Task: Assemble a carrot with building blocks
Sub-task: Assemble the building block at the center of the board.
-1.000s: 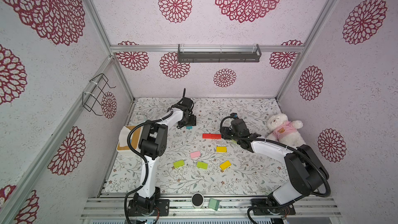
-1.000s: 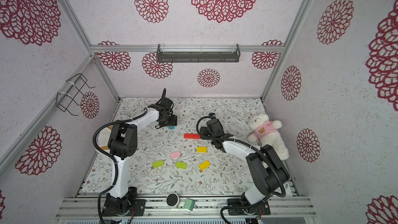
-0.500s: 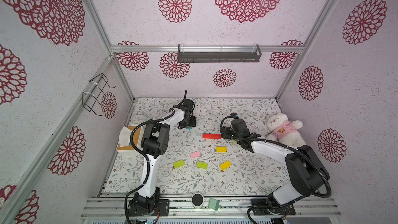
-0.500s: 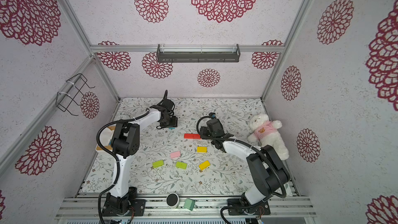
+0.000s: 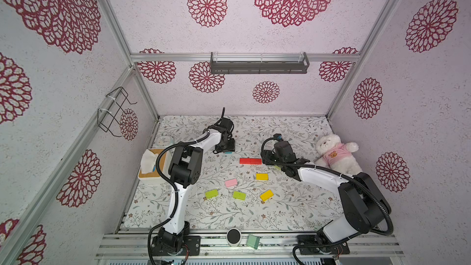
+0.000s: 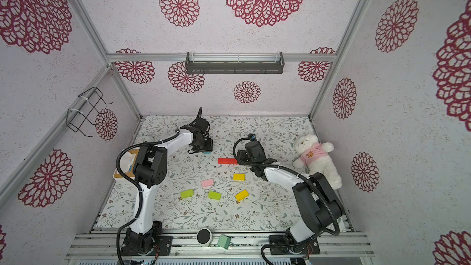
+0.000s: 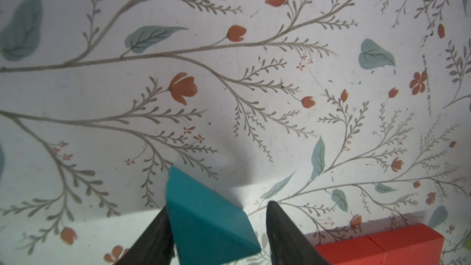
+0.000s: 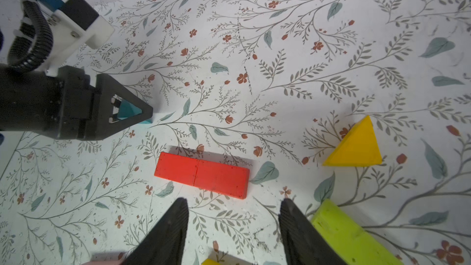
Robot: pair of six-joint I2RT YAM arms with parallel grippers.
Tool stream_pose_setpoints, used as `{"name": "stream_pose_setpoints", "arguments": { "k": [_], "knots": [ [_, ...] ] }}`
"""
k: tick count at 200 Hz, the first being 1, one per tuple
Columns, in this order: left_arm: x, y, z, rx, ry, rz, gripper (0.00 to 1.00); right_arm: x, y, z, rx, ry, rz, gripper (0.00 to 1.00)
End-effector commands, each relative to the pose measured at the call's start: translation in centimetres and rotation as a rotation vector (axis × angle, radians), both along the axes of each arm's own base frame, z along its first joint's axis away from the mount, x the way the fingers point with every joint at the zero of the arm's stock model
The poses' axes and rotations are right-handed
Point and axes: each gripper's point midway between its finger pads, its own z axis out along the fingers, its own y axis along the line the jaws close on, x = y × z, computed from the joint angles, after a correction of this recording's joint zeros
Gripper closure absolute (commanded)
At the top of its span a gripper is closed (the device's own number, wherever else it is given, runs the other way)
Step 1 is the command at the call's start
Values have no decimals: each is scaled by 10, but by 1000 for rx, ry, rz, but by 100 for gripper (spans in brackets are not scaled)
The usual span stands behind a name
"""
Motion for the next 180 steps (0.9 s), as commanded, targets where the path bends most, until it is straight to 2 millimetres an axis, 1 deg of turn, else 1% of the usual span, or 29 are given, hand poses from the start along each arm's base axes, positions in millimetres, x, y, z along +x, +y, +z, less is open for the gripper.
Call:
{"name": "stream_pose_setpoints", "arguments": {
  "k": [1,41,85,132,154,180],
  "knots": [
    [-1,-10,-5,-17,11,-4,42,4,-7,18,13,-54,-27,39],
    [-3,-22,-4,-40,10,-14,43,3,-7,18,14,-53,-28,39],
    [-7,-30,-5,-43,16,-26,44,3,-7,19,17,-58,-27,39],
    [-7,-29,-6,-24,8,-30,43,3,-6,19,22,-58,-24,39],
    [-4,-28,-4,-15,-5,-24,40,3,-6,19,21,-59,-22,39],
    [0,-28,-5,-14,-13,-17,40,4,-6,18,19,-55,-23,39]
  ]
}}
